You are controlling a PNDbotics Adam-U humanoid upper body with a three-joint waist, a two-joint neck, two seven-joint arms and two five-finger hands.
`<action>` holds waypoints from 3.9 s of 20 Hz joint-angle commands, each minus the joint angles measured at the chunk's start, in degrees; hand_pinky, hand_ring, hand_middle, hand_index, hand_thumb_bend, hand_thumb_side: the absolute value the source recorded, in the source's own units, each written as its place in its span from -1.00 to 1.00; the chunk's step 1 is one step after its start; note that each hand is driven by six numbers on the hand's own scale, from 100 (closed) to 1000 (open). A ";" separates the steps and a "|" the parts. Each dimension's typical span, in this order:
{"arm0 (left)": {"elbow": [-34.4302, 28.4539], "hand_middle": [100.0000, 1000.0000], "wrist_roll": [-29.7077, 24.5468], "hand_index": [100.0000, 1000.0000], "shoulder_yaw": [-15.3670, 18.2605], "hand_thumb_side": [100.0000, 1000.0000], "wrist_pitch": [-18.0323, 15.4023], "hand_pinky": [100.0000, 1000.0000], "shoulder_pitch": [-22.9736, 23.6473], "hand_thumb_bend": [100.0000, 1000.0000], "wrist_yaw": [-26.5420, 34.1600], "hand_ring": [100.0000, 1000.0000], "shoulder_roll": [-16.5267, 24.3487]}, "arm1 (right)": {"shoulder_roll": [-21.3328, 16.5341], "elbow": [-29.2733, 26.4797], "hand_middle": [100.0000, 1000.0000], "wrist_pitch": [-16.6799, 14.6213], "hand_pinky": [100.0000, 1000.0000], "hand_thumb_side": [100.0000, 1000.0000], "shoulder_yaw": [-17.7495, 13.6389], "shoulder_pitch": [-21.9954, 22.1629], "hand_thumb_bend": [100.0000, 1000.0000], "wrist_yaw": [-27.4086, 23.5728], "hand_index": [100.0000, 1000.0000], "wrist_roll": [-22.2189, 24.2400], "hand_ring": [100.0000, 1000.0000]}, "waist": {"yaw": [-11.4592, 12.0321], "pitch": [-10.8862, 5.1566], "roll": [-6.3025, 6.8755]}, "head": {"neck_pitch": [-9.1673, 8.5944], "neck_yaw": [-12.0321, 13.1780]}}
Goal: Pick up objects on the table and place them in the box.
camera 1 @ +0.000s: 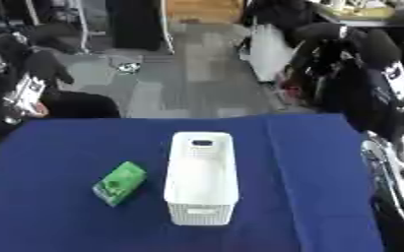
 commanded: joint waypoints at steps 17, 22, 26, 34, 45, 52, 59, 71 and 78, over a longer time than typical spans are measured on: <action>0.00 0.28 11.24 0.73 2.58 0.88 8.28 -0.42 -0.55 -0.86 -17.73 -0.03 2.29 | 0.12 -0.63 -0.10 3.39 -0.73 1.00 -2.21 -0.64 -0.42 8.07 0.47 -4.57 -0.23 | -0.58 -0.75 0.42 | -0.66 -0.83; 0.78 0.12 12.18 0.67 1.84 1.00 8.44 -0.52 1.01 -0.85 -28.14 -0.10 3.20 | 1.06 -0.85 -0.10 4.43 -0.73 1.00 -1.85 -1.04 -0.45 10.11 0.47 -4.86 -0.23 | -1.51 -1.03 0.81 | 0.10 -2.06; 4.61 0.06 8.23 0.63 1.19 1.00 6.78 -0.47 1.61 -0.90 -34.15 -0.11 6.49 | 1.91 -0.86 -0.10 5.12 -0.72 1.00 -1.68 -0.92 -0.46 11.74 0.47 -3.81 -0.23 | -2.17 -1.96 1.53 | -0.03 -1.07; 20.64 -0.06 -4.56 0.61 -2.80 1.00 2.23 -0.98 -2.29 -1.00 -44.34 -0.45 14.38 | 3.45 -0.86 -0.10 5.48 -0.71 1.00 -1.06 -0.66 -0.47 12.64 0.48 -3.68 -0.23 | -4.47 -3.50 3.25 | -1.11 1.93; 29.01 -0.10 -21.20 0.57 -6.75 1.00 -5.03 -1.00 -7.37 -0.95 -55.80 -0.52 14.06 | 4.33 -0.86 -0.09 4.99 -0.72 1.00 -0.16 -0.42 -0.50 13.39 0.46 -0.78 -0.23 | -5.66 -4.20 3.74 | -0.78 5.02; 34.41 0.11 -27.30 0.43 -8.41 1.00 -8.53 -0.78 -10.62 -1.00 -61.60 -0.15 11.58 | 3.80 -0.86 -0.09 4.27 -0.73 1.00 -0.17 -0.21 -0.51 13.71 0.46 2.22 -0.23 | -5.21 -4.16 3.45 | -1.34 5.89; 37.48 0.36 -29.19 0.38 -9.02 1.00 -9.39 -0.51 -11.94 -1.00 -68.35 0.10 7.62 | 4.08 -0.86 -0.09 4.23 -0.73 1.00 -0.16 -0.30 -0.51 13.38 0.46 2.75 -0.23 | -5.48 -4.11 3.26 | -1.51 6.74; 41.32 0.49 -29.63 0.46 -8.12 1.00 -9.90 -0.44 -10.23 -1.00 -77.95 0.17 3.86 | 4.34 -0.86 -0.09 4.31 -0.73 1.00 -0.04 -0.52 -0.51 12.35 0.46 2.87 -0.23 | -5.57 -3.97 3.07 | -1.14 6.35; 42.39 0.45 -28.13 0.51 -8.23 1.00 -9.14 -0.48 -8.99 -1.00 -78.36 0.14 1.95 | 4.34 -0.86 -0.10 4.41 -0.74 1.00 -0.03 -0.58 -0.51 11.84 0.46 3.04 -0.24 | -5.49 -3.84 2.93 | -1.36 6.27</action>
